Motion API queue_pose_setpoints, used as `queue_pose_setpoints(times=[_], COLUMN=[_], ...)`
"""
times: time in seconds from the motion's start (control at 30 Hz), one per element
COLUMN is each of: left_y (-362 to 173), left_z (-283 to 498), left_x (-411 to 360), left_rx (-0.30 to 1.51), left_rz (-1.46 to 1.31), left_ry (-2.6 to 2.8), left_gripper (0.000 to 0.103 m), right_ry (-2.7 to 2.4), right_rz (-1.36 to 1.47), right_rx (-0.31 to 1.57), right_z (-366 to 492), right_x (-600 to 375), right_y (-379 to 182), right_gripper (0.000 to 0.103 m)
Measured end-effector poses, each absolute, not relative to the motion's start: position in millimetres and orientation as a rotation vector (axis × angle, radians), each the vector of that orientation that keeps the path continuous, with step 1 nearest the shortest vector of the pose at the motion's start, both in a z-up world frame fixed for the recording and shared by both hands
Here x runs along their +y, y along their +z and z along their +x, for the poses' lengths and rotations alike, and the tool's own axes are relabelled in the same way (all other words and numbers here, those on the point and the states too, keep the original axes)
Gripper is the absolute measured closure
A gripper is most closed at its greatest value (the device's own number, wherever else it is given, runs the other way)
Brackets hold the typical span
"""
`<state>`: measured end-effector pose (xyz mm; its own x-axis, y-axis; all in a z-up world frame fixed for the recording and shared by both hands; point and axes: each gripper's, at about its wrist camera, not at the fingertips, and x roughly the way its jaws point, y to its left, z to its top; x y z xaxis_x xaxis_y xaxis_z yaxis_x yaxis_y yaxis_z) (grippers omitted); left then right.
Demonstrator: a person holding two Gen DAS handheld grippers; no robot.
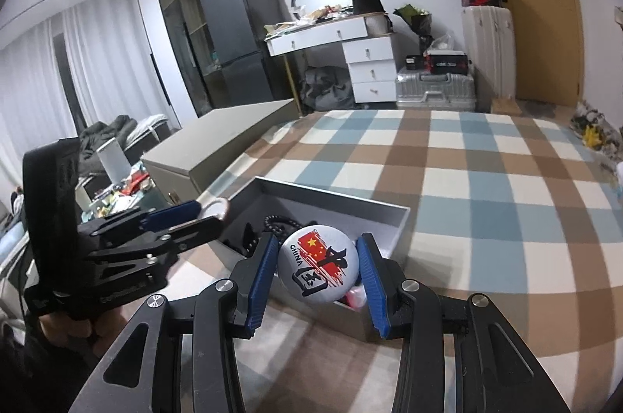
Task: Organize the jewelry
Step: 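Carry both badges over the grey box and lower them inside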
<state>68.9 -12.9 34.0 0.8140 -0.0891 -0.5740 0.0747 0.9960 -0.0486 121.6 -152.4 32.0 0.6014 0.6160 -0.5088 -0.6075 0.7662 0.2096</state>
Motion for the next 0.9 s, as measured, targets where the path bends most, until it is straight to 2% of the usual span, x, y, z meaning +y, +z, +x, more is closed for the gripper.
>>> queue_pose_setpoints(times=[0.43, 0.9], left_y=[22, 22], left_z=[84, 74], left_x=[-11, -22], left_rx=[0.662, 0.706], left_rz=[-0.013, -0.007], left_ry=[-0.067, -0.117], left_gripper=[0.067, 0.067], right_ry=[0.716, 0.701], right_rz=[0.140, 0.126], right_rx=[0.688, 0.695], right_z=[146, 153], right_x=[-149, -150], right_y=[10, 9], right_gripper=[0.062, 0.062])
